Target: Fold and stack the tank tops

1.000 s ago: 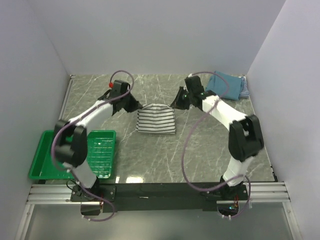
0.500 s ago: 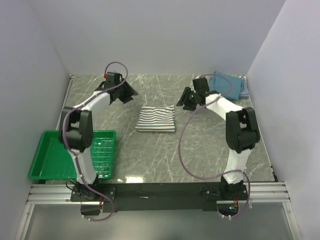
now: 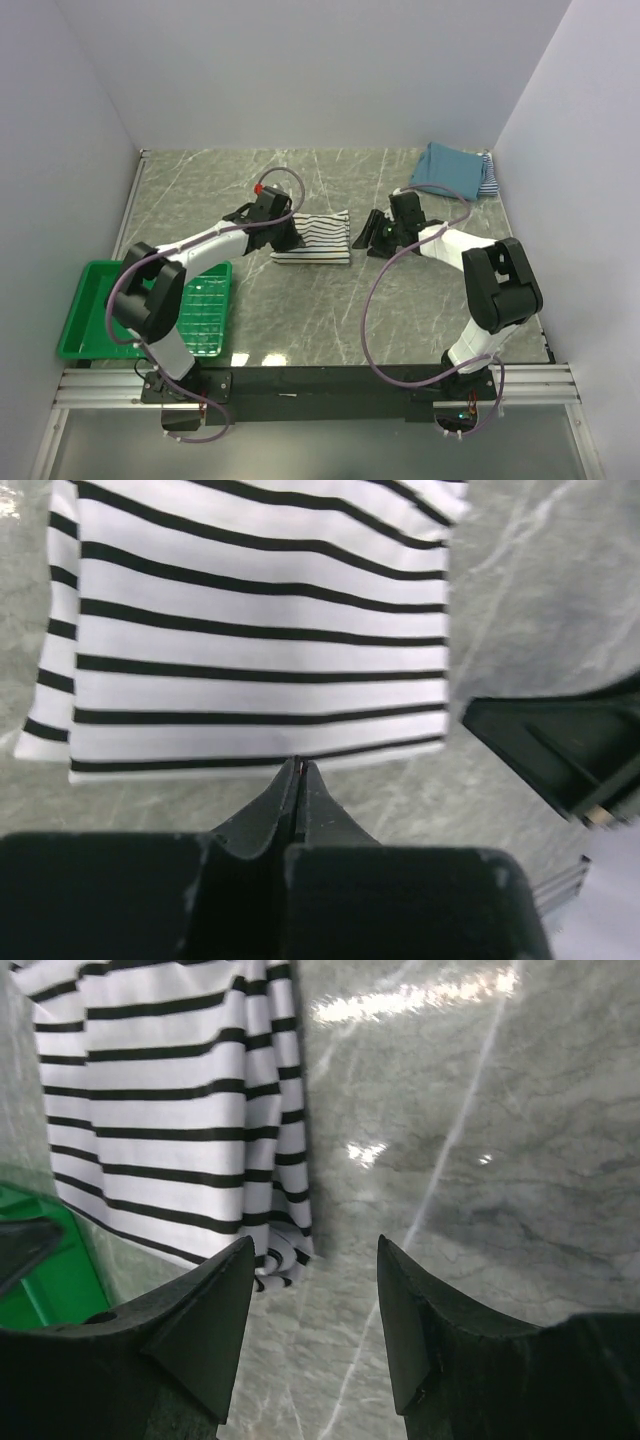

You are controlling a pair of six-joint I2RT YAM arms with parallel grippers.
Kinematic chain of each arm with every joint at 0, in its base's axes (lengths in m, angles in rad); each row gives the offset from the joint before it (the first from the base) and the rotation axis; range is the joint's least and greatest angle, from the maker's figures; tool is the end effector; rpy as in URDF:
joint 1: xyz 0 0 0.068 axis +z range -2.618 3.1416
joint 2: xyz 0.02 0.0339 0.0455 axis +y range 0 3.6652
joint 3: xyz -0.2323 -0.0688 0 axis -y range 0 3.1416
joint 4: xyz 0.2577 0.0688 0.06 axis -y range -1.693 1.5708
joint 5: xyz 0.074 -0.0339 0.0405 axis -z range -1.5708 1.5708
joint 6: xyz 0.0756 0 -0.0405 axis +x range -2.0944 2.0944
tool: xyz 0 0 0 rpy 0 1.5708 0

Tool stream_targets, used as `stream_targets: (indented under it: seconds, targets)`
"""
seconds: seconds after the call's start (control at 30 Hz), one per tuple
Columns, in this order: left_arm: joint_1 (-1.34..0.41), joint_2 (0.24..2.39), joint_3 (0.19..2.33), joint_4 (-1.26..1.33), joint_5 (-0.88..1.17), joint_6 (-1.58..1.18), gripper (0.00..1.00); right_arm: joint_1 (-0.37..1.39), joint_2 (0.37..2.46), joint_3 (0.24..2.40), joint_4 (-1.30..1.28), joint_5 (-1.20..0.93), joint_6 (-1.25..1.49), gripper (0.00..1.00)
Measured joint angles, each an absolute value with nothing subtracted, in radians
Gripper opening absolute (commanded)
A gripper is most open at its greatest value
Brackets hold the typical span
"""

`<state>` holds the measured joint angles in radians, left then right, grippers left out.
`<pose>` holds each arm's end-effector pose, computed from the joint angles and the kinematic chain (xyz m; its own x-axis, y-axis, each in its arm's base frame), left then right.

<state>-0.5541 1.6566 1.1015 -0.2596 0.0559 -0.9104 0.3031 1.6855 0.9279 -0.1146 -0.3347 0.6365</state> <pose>0.3321 -0.2104 0.1514 -0.8202 -0.4198 -0.3888 -0.1463 0.8108 -0.5668 0.3443 0.1337 0.0994 -0.8751 0.3145 -0.3677 0.0455 0.8101 0.5846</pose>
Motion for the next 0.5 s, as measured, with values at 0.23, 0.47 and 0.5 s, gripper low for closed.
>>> stream_targets:
  seconds: [0.23,0.47,0.5]
  targets:
    - [-0.556,1.789,1.102,-0.228,0.054,-0.903,0.01,0.31,1.702,0.925,-0.036,-0.351,0.665,0.6]
    - [-0.577,1.836,1.098,-0.216,0.031,-0.904,0.01,0.312,1.727,0.912,0.002,-0.357,0.675,0.63]
    - [-0.58,1.835,1.097,-0.213,0.028,-0.904,0.01,0.315,1.732,0.912,0.004,-0.356,0.675,0.64]
